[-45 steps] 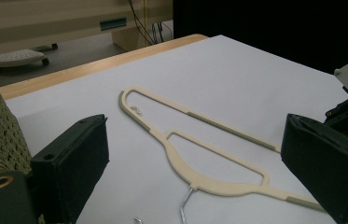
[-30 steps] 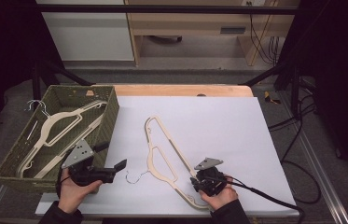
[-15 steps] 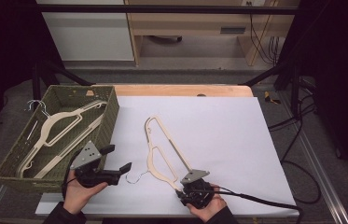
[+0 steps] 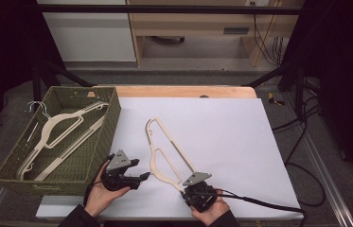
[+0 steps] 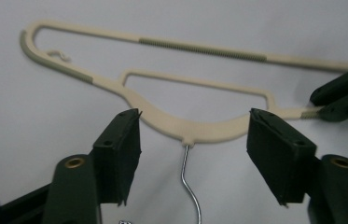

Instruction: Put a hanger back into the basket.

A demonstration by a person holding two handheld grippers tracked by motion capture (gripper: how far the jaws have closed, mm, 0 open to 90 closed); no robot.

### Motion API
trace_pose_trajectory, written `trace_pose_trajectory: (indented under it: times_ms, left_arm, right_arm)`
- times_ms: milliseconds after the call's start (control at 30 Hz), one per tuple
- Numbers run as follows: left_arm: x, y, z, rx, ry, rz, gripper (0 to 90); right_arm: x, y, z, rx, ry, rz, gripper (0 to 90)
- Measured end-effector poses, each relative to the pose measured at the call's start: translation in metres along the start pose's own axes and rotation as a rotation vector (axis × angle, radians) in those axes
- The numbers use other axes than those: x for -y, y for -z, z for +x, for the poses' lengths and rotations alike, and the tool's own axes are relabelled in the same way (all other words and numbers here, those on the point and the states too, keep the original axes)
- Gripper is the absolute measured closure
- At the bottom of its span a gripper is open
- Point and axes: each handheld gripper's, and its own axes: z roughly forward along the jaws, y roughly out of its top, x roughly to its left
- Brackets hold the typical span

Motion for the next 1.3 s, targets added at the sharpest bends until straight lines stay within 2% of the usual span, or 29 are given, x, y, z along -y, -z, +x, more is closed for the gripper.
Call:
trace_pose_trajectory:
  times_ms: [100,200,267,400,500,633,767,900,1033,1067,1133,1200,1300]
  left_arm:
    - [0.004,-0.013,0.002,-0.002,-0.001,0.063,44.0]
    - [0.007,-0.022,0.003,0.002,0.0,0.098,50.6]
    - [0.008,-0.025,0.003,-0.003,-0.02,0.112,54.3]
    - [0.008,-0.03,0.002,0.006,-0.027,0.14,65.1]
    - [0.008,-0.031,-0.001,-0.019,-0.061,0.148,71.0]
    - [0.007,-0.033,-0.004,-0.018,-0.051,0.154,79.4]
    - [0.003,-0.035,-0.004,-0.015,-0.034,0.186,82.0]
    - [0.0,-0.036,-0.003,-0.005,-0.031,0.214,84.6]
    - [0.0,-0.036,-0.001,0.004,-0.011,0.206,88.1]
    - [0.0,-0.036,-0.002,0.003,-0.012,0.205,88.4]
    - [0.0,-0.036,-0.003,-0.005,-0.043,0.211,88.7]
    - [-0.001,-0.036,-0.004,-0.011,-0.04,0.204,88.8]
    - [-0.002,-0.035,-0.004,-0.007,-0.045,0.219,88.9]
  right_arm:
    - [0.0,0.002,-0.003,0.014,0.012,0.009,77.6]
    - [-0.002,0.008,-0.004,0.005,0.011,-0.043,70.4]
    - [-0.003,0.012,-0.006,0.006,0.02,-0.078,67.3]
    - [-0.005,0.015,-0.008,0.017,0.026,-0.095,62.8]
    - [-0.005,0.016,-0.009,0.017,0.026,-0.101,61.0]
    - [-0.006,0.017,-0.012,0.019,0.033,-0.111,57.5]
    - [-0.008,0.018,-0.014,0.006,0.032,-0.143,51.8]
    - [-0.012,0.016,-0.017,-0.042,0.035,-0.181,46.6]
    - [-0.017,0.014,-0.021,-0.061,0.037,-0.224,42.4]
    - [-0.018,0.013,-0.021,-0.06,0.033,-0.233,41.8]
    - [-0.02,0.01,-0.022,-0.055,0.041,-0.229,41.0]
    - [-0.022,0.006,-0.021,-0.066,0.041,-0.23,40.6]
    - [-0.026,0.003,-0.02,-0.083,0.059,-0.232,40.1]
